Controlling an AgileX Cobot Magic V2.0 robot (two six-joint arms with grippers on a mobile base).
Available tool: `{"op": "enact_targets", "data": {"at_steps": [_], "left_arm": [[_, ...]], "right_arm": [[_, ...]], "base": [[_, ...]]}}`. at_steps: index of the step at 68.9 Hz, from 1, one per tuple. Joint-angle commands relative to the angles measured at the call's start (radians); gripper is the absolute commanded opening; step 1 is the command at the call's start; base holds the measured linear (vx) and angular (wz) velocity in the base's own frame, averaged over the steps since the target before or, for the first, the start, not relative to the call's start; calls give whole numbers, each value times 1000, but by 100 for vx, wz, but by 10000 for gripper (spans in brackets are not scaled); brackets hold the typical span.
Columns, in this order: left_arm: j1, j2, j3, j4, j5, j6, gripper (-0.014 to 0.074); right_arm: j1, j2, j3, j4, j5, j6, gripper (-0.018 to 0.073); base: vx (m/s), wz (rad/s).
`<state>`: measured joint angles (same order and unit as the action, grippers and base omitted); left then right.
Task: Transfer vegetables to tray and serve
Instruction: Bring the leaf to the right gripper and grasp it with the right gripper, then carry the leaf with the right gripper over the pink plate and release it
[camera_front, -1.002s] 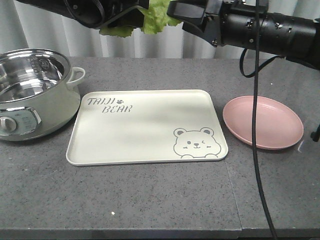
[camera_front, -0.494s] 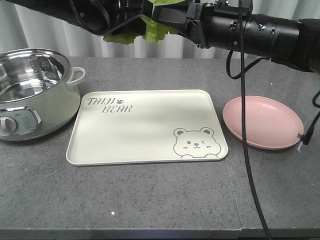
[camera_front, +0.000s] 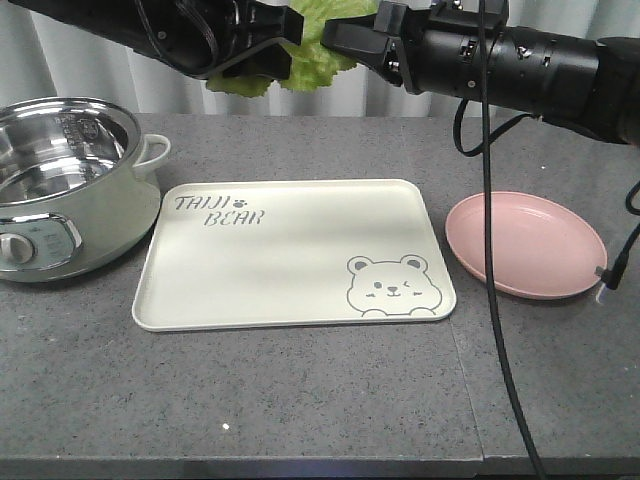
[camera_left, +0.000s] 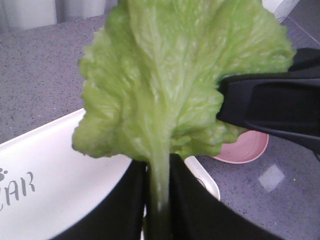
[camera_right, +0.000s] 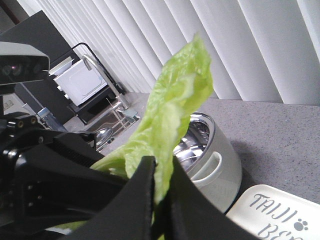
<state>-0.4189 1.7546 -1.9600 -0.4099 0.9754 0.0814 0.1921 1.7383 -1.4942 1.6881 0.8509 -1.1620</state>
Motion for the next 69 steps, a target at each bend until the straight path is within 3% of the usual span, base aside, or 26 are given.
{"op": "enact_targets", "data": {"at_steps": [1,14,29,38,50,60,69], "left_arm": [[-4,-53,-27,-38,-52,1,213],[-4,-81,-27,-15,-48,1,414],[-4,-133,-27,124,-10,-8,449],[-4,-152,-27,196,36,-9,449],[-4,-154,-27,234,74,-9,449],[-4,-154,-27,235,73,-9,449],[-4,-154,-27,235,73,-9,449]], "right_arm": [[-5,-41,-35,101,-8,-17,-7],[-67,-47,-35,101,-20,-5,-5],[-236,-87,-35,53,71,67,-5],[-364,-100,-34,-103,124,192,-4],[-485,-100,-33,-363,166,361,-4],[-522,-100,-31,-540,171,432,-4],[-518,-79,-31,-631,181,470,-4]], "base": [[0,0],[0,0],[0,0],[0,0],[0,0],[0,0],[0,0]]}}
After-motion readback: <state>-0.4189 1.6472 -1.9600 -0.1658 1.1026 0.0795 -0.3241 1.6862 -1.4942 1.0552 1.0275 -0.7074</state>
